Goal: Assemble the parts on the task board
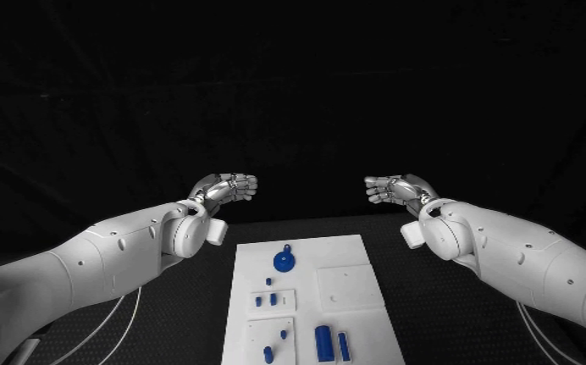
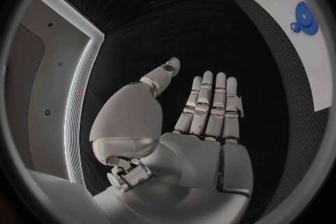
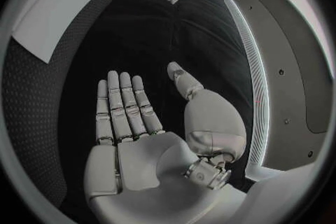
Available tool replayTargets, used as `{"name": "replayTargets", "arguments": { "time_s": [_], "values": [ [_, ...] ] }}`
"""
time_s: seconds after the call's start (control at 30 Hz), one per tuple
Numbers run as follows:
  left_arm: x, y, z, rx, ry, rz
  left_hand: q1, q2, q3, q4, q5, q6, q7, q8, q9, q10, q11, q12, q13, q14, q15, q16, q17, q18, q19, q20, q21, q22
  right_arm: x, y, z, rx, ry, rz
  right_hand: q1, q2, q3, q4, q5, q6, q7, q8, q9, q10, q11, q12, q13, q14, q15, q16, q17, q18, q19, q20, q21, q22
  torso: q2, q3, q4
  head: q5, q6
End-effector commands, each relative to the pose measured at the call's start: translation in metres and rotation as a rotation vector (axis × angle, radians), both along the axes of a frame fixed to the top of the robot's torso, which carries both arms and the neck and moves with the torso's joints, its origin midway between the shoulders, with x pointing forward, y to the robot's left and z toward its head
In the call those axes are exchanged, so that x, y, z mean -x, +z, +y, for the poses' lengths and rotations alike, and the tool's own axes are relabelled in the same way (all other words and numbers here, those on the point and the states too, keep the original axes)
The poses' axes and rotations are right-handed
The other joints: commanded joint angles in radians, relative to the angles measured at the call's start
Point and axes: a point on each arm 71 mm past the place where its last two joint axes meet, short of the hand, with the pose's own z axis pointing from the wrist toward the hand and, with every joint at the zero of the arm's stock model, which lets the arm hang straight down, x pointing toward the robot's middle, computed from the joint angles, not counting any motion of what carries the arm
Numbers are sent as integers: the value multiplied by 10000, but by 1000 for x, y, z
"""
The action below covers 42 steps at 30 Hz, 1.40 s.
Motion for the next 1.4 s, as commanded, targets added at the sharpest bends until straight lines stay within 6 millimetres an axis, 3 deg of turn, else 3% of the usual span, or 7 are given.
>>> {"name": "replayTargets", "arguments": {
  "time_s": [0.03, 0.07, 0.17, 0.2, 0.33, 0.5, 1.4],
  "values": [
    [1, 0, 0, -31, 10, -2, -3309, 1155, -5092, 1789, -561, -7389, -1430, -2034, -5195, -9966, -1148, -642, -1358, -7064, -1349, -3158, -4372, -150, -5231, -461, -3642, -3860, 1, 0, 1, 50, 9, -1, -7917, 790, -4784, 2716, -1209, -7818, -1559, -1678, -5462, -8309, -1427, -2355, -3788, -7434, -1552, -3861, -5501, -1443, -4623, -1786, -3288, -3337, -8, -19, 14, -14, -40],
    [2, -1, -1, -20, 34, -11, -10482, 1155, -5092, 1789, -561, -7389, -1430, -2034, -5195, -9966, -1148, -642, -1358, -7064, -1349, -3158, -4372, -150, -5231, -461, -3642, -4327, 2, -1, 2, 4, -6, -27, -7917, 790, -4784, 2716, -1209, -7818, -1559, -1678, -5462, -8309, -1427, -2355, -3788, -7434, -1552, -3861, -5501, -1443, -4623, -1786, -3288, -10615, -47, -43, 54, -42, -79],
    [6, -3, -6, 20, 119, -42, -10482, 1155, -5092, 1789, -561, -7389, -1430, -2034, -5195, -9966, -1148, -642, -1358, -7064, -1349, -3158, -4372, -150, -5231, -461, -3642, -5185, 6, -2, 5, -159, -62, -118, -7917, 790, -4784, 2716, -1209, -7818, -1559, -1678, -5462, -8309, -1427, -2355, -3788, -7434, -1552, -3861, -5501, -1443, -4623, -1786, -3288, -10615, -188, -131, 200, -140, -220],
    [8, -4, -8, 38, 159, -56, -10482, 1155, -5092, 1789, -561, -7389, -1430, -2034, -5195, -9966, -1148, -642, -1358, -7064, -1349, -3158, -4372, -150, -5231, -461, -3642, -12267, 8, -2, 6, -234, -90, -159, -7917, 790, -4784, 2716, -1209, -7818, -1559, -1678, -5462, -8309, -1427, -2355, -3788, -7434, -1552, -3861, -5501, -1443, -4623, -1786, -3288, -10615, -255, -173, 268, -186, -286],
    [21, -10, -20, 145, 416, -145, -10482, 1155, -5092, 1789, -561, -7389, -1430, -2034, -5195, -9966, -1148, -642, -1358, -7064, -1349, -3158, -4372, -150, -5231, -461, -3642, -12267, 20, -6, 15, -701, -281, -392, -7917, 790, -4784, 2716, -1209, -7818, -1559, -1678, -5462, -8309, -1427, -2355, -3788, -7434, -1552, -3861, -5501, -1443, -4623, -1786, -3288, -10615, -598, -387, 621, -425, -627],
    [45, -15, -40, 285, 839, -282, -10482, 1155, -5092, 1789, -561, -7389, -1430, -2034, -5195, -9966, -1148, -642, -1358, -7064, -1349, -3158, -4372, -150, -5231, -461, -3642, -12267, 43, -10, 28, -1396, -648, -670, -7917, 790, -4784, 2716, -1209, -7818, -1559, -1678, -5462, -8309, -1427, -2355, -3788, -7434, -1552, -3861, -5501, -1443, -4623, -1786, -3288, -10615, -777, -499, 804, -550, -805],
    [113, -13, -82, 433, 1870, -583, -10482, 1155, -5092, 1789, -561, -7389, -1430, -2034, -5195, -9966, -1148, -642, -1358, -7064, -1349, -3158, -4372, -150, -5231, -461, -3642, -12267, 129, -13, 60, -2851, -2030, -818, -7917, 790, -4784, 2716, -1209, -7818, -1559, -1678, -5462, -8309, -1427, -2355, -3788, -7434, -1552, -3861, -5501, -1443, -4623, -1786, -3288, -10615, -784, -503, 812, -555, -812]
  ]
}}
